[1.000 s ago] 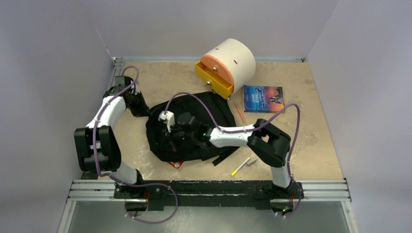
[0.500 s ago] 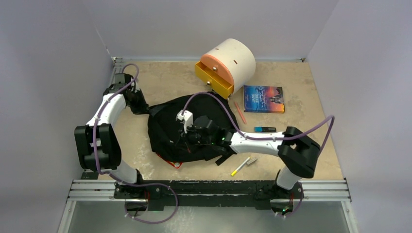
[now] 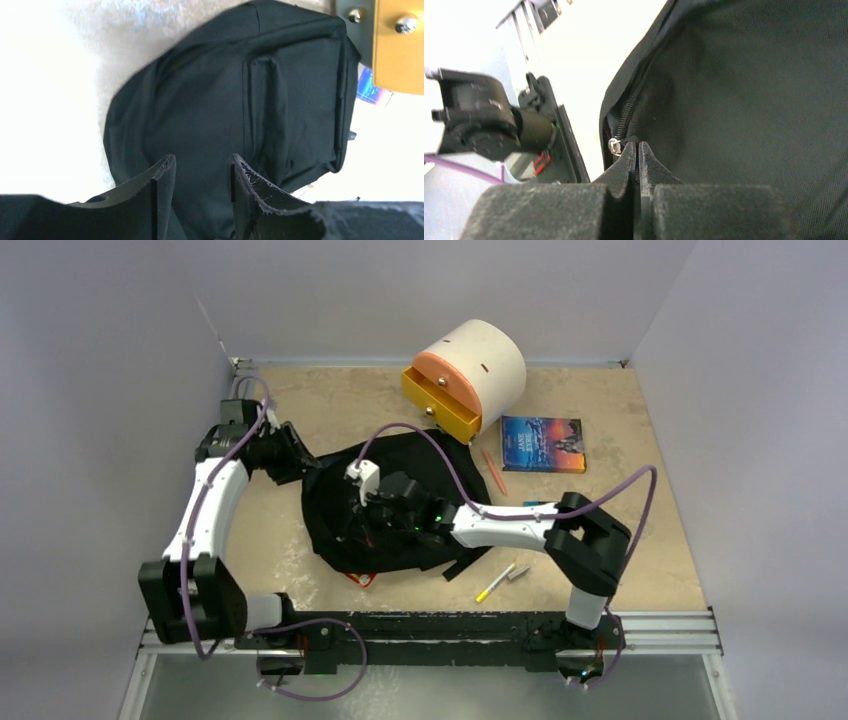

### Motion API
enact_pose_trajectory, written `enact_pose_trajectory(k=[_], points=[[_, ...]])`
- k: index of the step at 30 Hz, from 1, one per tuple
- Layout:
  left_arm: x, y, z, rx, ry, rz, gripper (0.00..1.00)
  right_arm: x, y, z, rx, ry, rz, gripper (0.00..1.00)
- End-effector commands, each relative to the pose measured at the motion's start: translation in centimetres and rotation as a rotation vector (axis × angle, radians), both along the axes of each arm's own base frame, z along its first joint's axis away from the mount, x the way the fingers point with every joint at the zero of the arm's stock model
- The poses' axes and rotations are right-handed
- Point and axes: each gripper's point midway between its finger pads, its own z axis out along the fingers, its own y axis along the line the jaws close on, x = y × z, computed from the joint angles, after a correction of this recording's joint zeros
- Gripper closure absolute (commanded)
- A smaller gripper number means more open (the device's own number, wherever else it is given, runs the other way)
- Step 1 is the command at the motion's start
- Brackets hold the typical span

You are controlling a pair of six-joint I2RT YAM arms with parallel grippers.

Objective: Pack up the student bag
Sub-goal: Unzip the student bag at the center of the board.

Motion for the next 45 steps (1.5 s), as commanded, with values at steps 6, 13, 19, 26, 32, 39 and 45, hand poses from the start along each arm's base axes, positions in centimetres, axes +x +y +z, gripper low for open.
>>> enact_pose_trajectory(k=[6,13,19,26,32,39,45], points=[[-7.5,0.2,0.5,0.016,0.090,0.106,0.57,3.3,6.9,7.9,0.226,-0.070,0.005,1.00],[-8.6,1.6,-0.5,0.083,0.120,0.178,0.56,3.6,7.9,8.1,0.242,-0.062,0.016,1.00],[-6.7,2.3,-0.9,0.114,0.105,0.176,0.56,2.9,7.5,7.5,0.238,-0.046,0.038,1.00],[-4.4,2.4,-1.6,0.124,0.060,0.129,0.56,2.4,7.2,6.9,0.227,-0.041,0.061,1.00],[-3.0,2.6,-2.2,0.143,0.051,0.094,0.69,2.0,7.0,6.4,0.212,-0.038,0.083,1.00],[-2.7,3.6,-2.9,0.208,0.054,0.074,1.00,0.9,6.0,5.4,0.171,-0.051,0.137,1.00],[-2.1,4.0,-2.5,0.230,0.034,0.087,1.00,-0.7,3.1,2.7,0.081,-0.004,0.148,1.00]])
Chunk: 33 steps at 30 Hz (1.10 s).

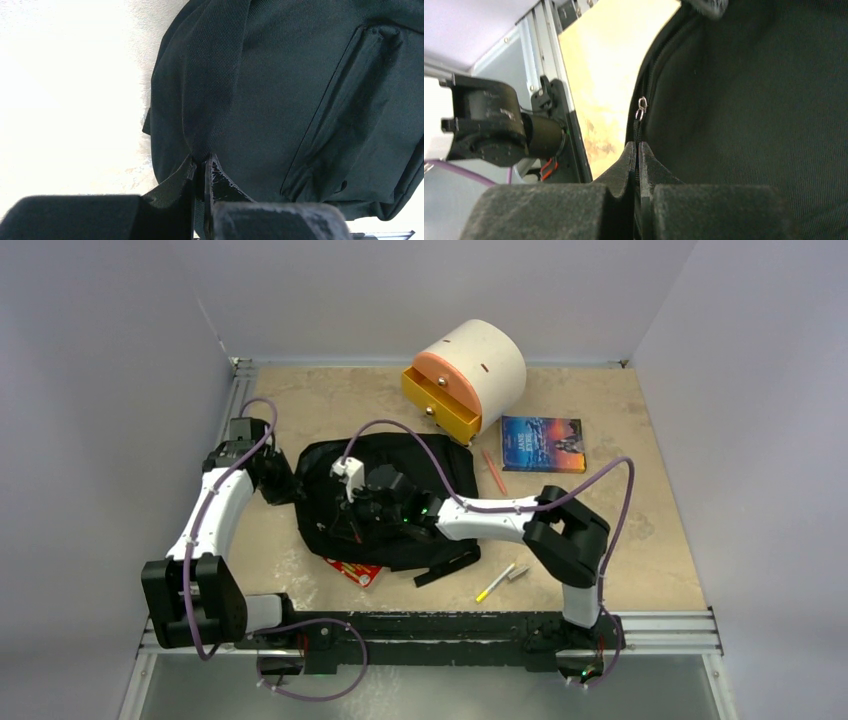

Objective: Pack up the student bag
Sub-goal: Unzip the student bag at the center of the board.

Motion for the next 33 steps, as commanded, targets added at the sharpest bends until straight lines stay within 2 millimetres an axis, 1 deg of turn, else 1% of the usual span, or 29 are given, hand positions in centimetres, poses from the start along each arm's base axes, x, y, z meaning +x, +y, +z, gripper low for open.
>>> enact_pose_trajectory(k=[1,4,8,15,20,24,25,27,30,33], points=[[2.6,1.2,2.1,0.065,-0.112,0.000,1.00,-1.9,-1.9,1.4,0.002,-0.006,0.060,1.00],[2.9,1.4,2.3,0.076,-0.117,0.008,1.00,-2.7,-3.5,0.3,-0.027,0.019,0.057,1.00],[3.2,1.9,2.5,0.096,-0.121,0.019,1.00,-3.4,-5.4,-0.2,-0.062,0.031,0.045,1.00],[3.8,2.7,2.7,0.129,-0.120,0.052,1.00,-3.8,-8.8,-1.0,-0.146,0.024,-0.012,1.00],[4.2,3.0,2.9,0.141,-0.121,0.066,1.00,-2.5,-11.4,-1.5,-0.233,-0.004,-0.135,1.00],[4.5,3.0,3.0,0.140,-0.123,0.072,1.00,-0.8,-13.5,-1.9,-0.317,-0.030,-0.270,1.00],[4.6,3.0,3.0,0.140,-0.123,0.073,1.00,-0.5,-14.2,-2.4,-0.352,-0.036,-0.298,1.00],[4.7,3.1,3.1,0.140,-0.124,0.073,1.00,0.0,-15.0,-2.9,-0.390,-0.047,-0.335,1.00],[4.9,3.3,3.2,0.150,-0.125,0.075,1.00,-0.1,-15.6,-3.7,-0.430,-0.047,-0.338,1.00],[5.0,3.5,3.4,0.161,-0.126,0.081,1.00,-0.8,-16.0,-4.8,-0.467,-0.027,-0.306,1.00]])
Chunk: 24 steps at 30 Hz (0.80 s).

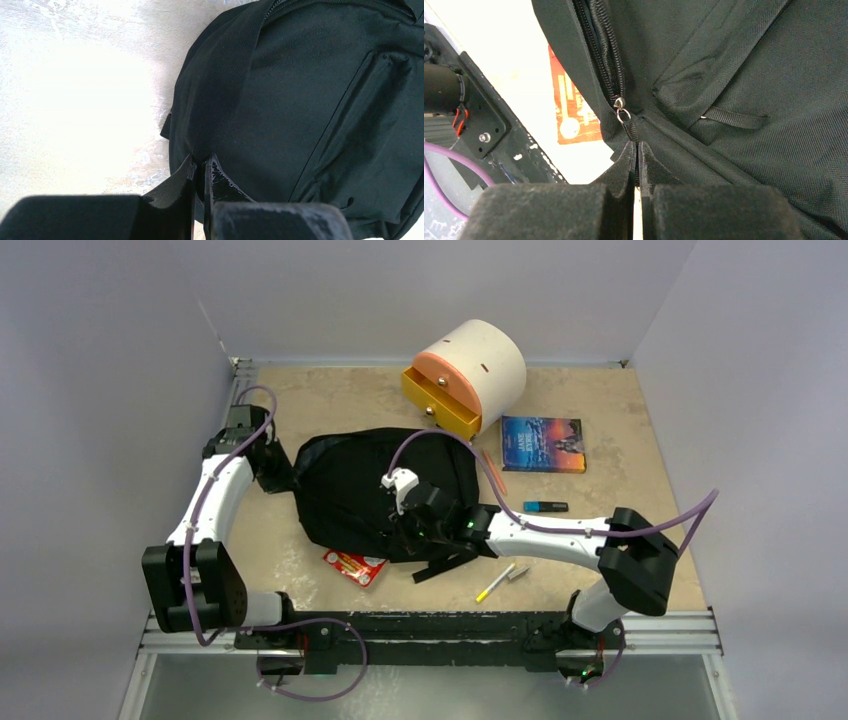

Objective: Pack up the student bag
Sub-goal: Unzip the student bag at the center of the board.

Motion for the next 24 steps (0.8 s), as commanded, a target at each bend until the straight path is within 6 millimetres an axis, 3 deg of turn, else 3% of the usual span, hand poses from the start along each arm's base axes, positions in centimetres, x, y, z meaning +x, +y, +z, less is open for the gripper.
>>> enact_pose_trajectory(k=[1,7,11,15,18,24], points=[[2.8,1.8,2.6,0.081,-0.117,0.040,1.00,-0.6,-2.6,-2.0,-0.131,0.028,-0.013,1.00],[2.8,0.5,2.0,0.016,-0.122,-0.004,1.00,-2.0,-1.2,-0.9,-0.044,0.033,0.109,1.00],[2.4,-0.4,1.2,-0.027,-0.109,-0.031,1.00,-3.6,1.4,1.8,0.101,0.029,0.254,1.00],[2.4,-0.6,1.0,-0.039,-0.110,-0.037,1.00,-5.1,2.3,3.3,0.178,0.044,0.347,1.00],[2.8,-0.8,1.2,-0.053,-0.121,-0.033,1.00,-5.4,2.2,3.0,0.164,0.048,0.376,1.00],[3.8,-0.9,1.3,-0.072,-0.122,-0.016,1.00,-4.9,0.9,-0.7,0.028,0.091,0.332,1.00]])
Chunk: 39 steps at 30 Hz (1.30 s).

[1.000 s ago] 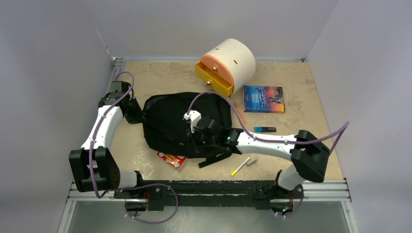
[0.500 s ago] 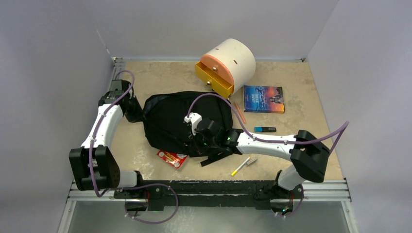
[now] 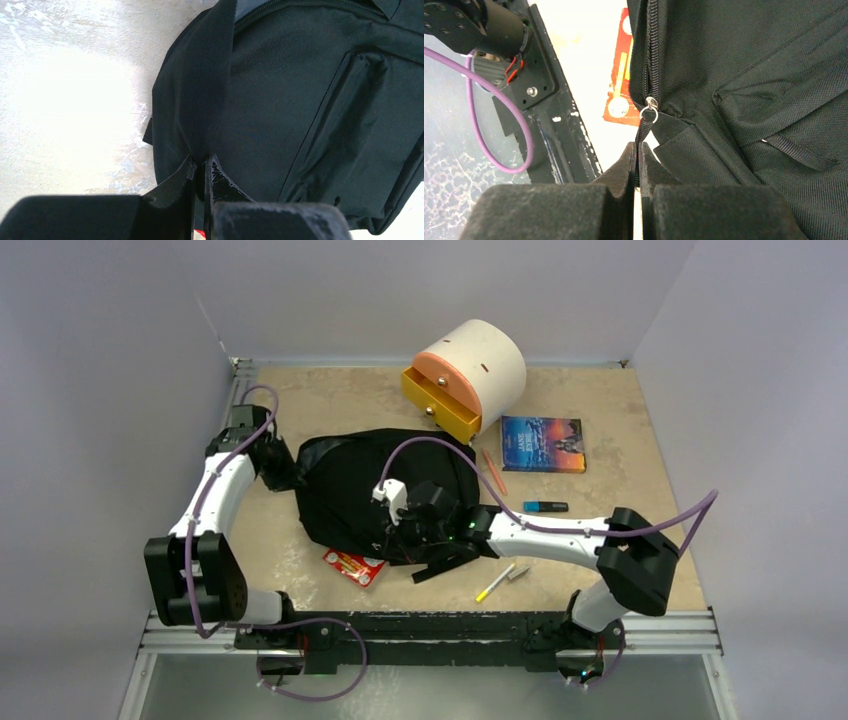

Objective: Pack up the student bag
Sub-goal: Unzip the student bag at the center of the board.

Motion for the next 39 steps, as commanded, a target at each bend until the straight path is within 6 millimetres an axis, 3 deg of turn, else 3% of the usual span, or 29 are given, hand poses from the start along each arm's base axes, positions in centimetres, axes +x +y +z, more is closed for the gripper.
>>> enact_pose_trajectory(k=[1,4,8,14,16,19,22,27,34,39], points=[[3.1,0.6,1.7,0.000,-0.102,0.026,1.00,-0.9,-1.2,-2.3,-0.101,0.044,0.026,1.00],[3.5,1.1,1.8,0.012,-0.105,0.044,1.00,-1.0,-2.4,-4.1,-0.176,0.066,0.000,1.00],[3.9,1.9,2.1,0.031,-0.110,0.064,1.00,-0.4,-3.6,-4.6,-0.220,0.049,-0.063,1.00],[3.9,2.3,2.1,0.033,-0.110,0.068,1.00,0.8,-4.2,-3.5,-0.225,0.017,-0.150,1.00],[4.1,1.5,2.6,-0.003,-0.142,0.025,1.00,1.3,-3.6,-1.7,-0.166,-0.002,-0.172,0.92],[4.1,-0.6,3.9,-0.080,-0.220,-0.089,1.00,2.3,-2.2,2.5,-0.031,-0.042,-0.215,0.69],[3.5,-2.2,4.9,-0.138,-0.280,-0.161,1.00,3.7,-0.5,7.1,0.111,-0.095,-0.254,0.53],[1.9,-3.2,4.8,-0.176,-0.299,-0.193,1.00,5.9,3.4,12.0,0.254,-0.141,-0.279,0.39],[0.1,-4.3,4.9,-0.224,-0.315,-0.213,1.00,8.8,8.7,13.2,0.320,-0.021,-0.396,0.35],[-0.8,-4.1,4.9,-0.210,-0.310,-0.197,1.00,9.3,11.8,10.9,0.287,0.065,-0.383,0.33]])
